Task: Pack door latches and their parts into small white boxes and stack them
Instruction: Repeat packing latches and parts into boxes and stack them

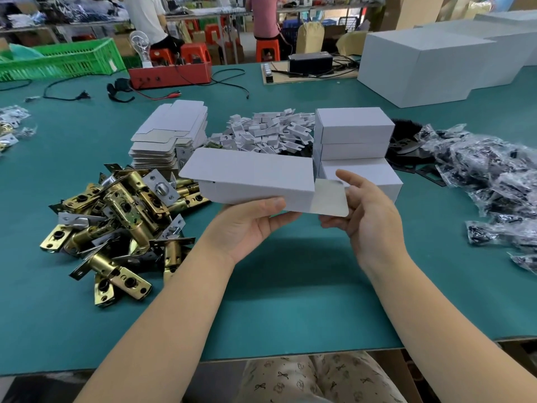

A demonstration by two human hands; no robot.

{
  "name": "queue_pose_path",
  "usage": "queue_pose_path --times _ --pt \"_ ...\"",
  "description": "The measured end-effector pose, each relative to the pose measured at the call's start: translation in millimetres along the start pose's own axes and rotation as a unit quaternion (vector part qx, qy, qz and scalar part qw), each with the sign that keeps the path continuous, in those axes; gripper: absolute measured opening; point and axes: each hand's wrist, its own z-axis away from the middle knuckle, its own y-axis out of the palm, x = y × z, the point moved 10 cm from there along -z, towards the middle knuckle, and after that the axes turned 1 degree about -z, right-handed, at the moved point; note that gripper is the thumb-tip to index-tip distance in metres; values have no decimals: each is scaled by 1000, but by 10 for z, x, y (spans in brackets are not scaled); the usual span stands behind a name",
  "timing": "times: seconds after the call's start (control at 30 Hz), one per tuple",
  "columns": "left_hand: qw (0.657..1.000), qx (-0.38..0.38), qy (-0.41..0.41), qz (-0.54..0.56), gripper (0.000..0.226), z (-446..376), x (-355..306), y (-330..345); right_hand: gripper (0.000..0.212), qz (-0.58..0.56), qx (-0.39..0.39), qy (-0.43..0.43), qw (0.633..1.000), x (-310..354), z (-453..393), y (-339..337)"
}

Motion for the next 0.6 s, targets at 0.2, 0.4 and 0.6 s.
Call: queue_pose_path --times 0.2,0.4,0.6 --pt "978 -14 -7 -209 40 24 91 -60 18 104 23 9 994 -50 56 44" --pt "963 2 5 -270 43 37 54 28 26 180 40 -28 982 -2 98 124" --pt "939 1 -21 -343 50 103 116 36 54 323 -4 -84 943 30 63 -21"
